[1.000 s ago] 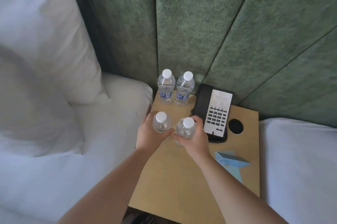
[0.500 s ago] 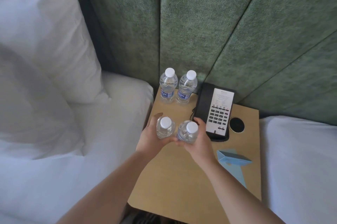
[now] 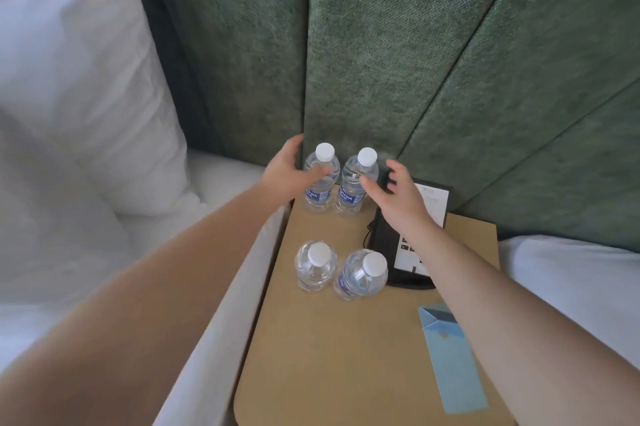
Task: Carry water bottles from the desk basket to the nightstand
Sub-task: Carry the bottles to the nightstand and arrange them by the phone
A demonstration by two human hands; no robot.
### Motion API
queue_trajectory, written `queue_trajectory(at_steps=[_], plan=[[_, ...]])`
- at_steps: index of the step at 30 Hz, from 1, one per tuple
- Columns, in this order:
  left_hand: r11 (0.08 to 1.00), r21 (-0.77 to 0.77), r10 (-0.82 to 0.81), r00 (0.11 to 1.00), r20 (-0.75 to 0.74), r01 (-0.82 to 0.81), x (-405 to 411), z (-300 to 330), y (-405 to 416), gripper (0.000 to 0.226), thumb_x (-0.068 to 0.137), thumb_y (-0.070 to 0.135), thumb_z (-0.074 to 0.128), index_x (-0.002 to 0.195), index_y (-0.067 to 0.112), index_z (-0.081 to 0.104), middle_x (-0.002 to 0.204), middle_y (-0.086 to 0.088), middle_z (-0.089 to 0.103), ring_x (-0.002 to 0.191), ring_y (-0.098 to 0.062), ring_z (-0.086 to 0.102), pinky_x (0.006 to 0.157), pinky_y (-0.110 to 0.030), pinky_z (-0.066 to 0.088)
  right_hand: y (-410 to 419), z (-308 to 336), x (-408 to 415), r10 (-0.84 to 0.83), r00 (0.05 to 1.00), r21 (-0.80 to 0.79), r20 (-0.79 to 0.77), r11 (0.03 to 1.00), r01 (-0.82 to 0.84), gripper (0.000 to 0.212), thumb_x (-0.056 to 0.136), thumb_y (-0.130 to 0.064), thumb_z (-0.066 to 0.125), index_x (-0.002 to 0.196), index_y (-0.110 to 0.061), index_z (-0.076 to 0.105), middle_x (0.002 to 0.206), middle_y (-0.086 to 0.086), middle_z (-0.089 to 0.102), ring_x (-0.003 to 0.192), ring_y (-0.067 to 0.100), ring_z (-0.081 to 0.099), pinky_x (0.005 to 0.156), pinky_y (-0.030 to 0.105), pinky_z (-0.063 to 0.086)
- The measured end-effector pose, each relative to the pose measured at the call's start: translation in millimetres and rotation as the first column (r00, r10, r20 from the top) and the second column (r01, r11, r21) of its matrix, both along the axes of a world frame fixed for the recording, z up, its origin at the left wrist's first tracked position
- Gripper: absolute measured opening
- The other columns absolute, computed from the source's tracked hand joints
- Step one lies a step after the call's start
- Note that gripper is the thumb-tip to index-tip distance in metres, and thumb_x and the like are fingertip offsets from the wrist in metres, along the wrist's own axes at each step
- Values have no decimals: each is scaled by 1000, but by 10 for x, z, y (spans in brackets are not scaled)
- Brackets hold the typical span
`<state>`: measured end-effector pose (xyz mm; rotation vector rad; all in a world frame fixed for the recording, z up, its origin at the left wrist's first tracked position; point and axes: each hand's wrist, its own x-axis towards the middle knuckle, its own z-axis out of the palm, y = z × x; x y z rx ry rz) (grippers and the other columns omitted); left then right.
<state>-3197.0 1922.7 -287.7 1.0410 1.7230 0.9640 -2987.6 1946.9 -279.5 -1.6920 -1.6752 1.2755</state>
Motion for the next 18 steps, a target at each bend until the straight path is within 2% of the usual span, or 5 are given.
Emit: queue_trajectory(at_steps=[3, 6, 11, 15, 18], plan=[[998, -53, -18, 986, 166, 27, 38, -116, 138, 86, 78, 26, 79, 149, 31, 32, 147, 1, 43, 132, -16, 45, 106, -32, 39, 174, -134, -141, -21, 1000, -18, 20, 1000, 22, 95, 73, -49, 76, 148, -22, 24, 150, 7, 36, 134, 25, 39, 108, 45, 36], [997, -56, -47, 976, 211, 60, 35, -225, 165, 65, 83, 24, 75, 140, 33, 45, 133, 2, 58, 120, -17, 57, 103, -42, 46, 247, -244, -205, -34, 999, 3, 29, 999, 34, 92, 67, -42, 83, 141, -19, 34, 138, 8, 49, 124, 25, 50, 102, 45, 43], [999, 30, -32, 999, 33, 31, 24, -387, 173, 40, 78, 36, 78, 111, 33, 56, 101, 12, 66, 97, -12, 65, 87, -44, 56, 319, -315, -224, -45, 992, 137, 121, 990, 28, 68, 67, -37, 83, 122, -19, 48, 122, 10, 57, 108, 26, 57, 90, 38, 47], [998, 54, 26, 1000, -4, -26, 60, -469, 181, 37, 70, 45, 80, 95, 42, 52, 91, 19, 65, 87, -1, 64, 78, -41, 59, 412, -327, -151, 62, 987, 94, 147, 993, -76, 64, 75, -30, 79, 131, -21, 48, 124, 13, 56, 110, 28, 58, 96, 43, 46], [998, 56, 33, 999, 8, -33, 72, -488, 213, 39, 64, 50, 80, 89, 45, 50, 93, 17, 65, 89, -4, 65, 77, -42, 60, 446, -286, -84, 162, 974, 31, 156, 985, -169, 63, 80, -26, 75, 136, -26, 45, 127, 6, 55, 110, 24, 59, 97, 40, 45]])
